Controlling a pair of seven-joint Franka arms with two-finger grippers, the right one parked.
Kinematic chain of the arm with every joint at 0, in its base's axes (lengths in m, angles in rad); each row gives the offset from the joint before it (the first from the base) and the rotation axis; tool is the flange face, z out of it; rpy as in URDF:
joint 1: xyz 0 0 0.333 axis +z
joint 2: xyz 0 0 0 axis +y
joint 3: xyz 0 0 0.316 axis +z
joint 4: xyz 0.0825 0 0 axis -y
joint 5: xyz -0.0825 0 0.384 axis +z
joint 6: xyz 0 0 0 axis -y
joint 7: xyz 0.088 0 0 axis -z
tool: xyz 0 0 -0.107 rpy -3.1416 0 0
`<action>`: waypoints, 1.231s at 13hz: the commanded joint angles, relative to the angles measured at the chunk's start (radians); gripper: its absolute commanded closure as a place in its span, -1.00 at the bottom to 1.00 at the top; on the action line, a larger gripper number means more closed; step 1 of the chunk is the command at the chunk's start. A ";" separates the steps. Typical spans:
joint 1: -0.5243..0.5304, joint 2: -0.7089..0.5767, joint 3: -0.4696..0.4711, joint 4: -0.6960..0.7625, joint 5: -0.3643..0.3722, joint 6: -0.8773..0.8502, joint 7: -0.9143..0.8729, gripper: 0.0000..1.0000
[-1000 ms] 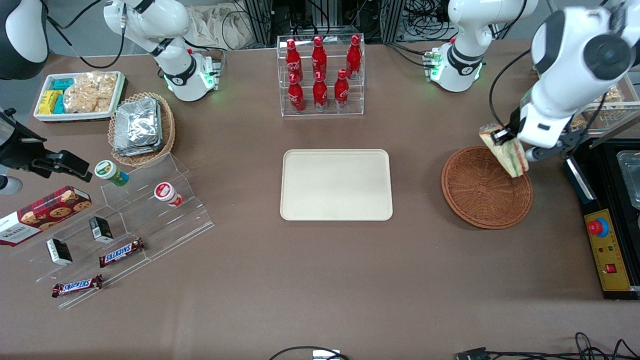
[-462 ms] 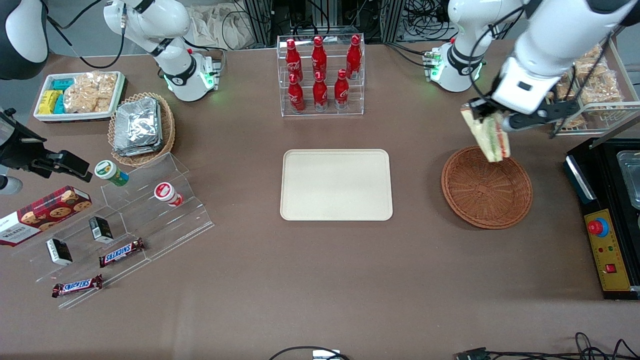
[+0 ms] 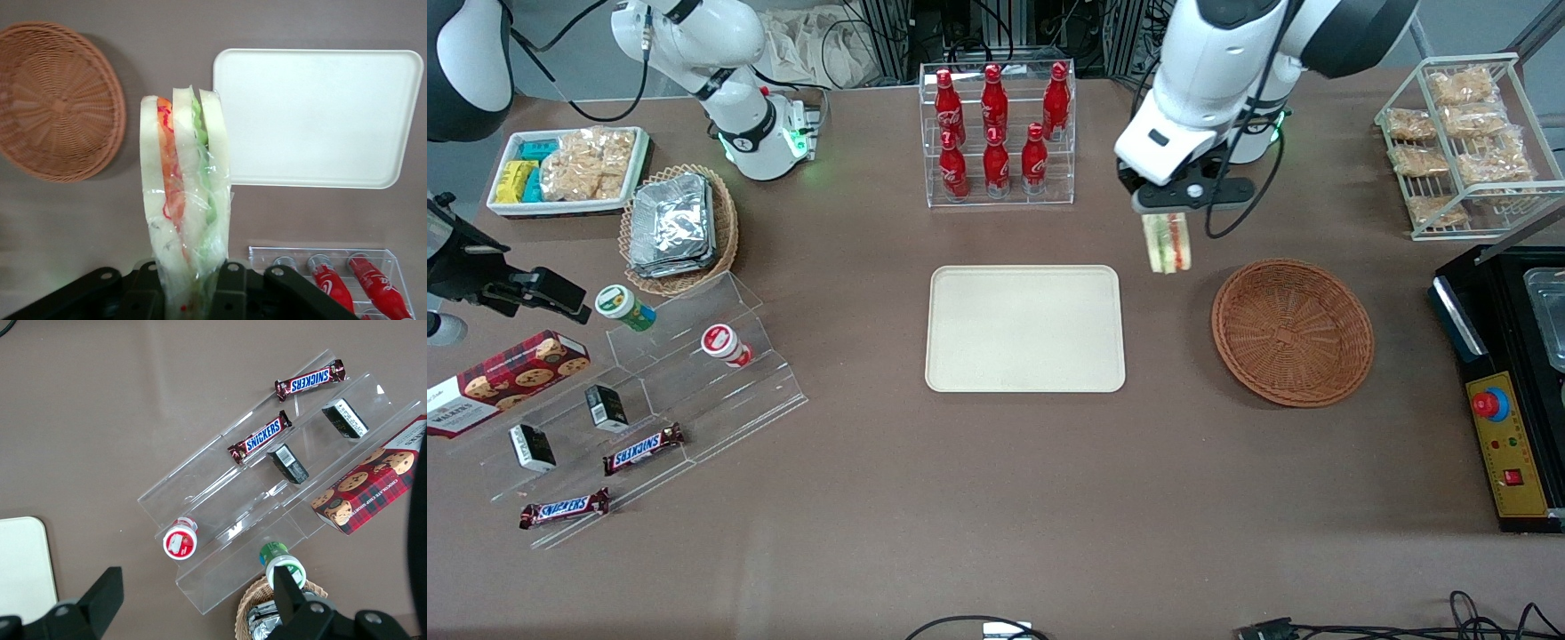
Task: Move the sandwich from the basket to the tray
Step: 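Carry the sandwich with the left gripper over the cream tray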
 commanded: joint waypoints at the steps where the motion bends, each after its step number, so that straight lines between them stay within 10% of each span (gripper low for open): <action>1: -0.011 0.075 -0.005 0.012 -0.004 0.058 -0.034 0.58; 8: -0.013 0.176 -0.023 -0.350 0.023 0.567 -0.046 0.58; 16: -0.013 0.426 -0.020 -0.376 0.256 0.802 -0.112 0.58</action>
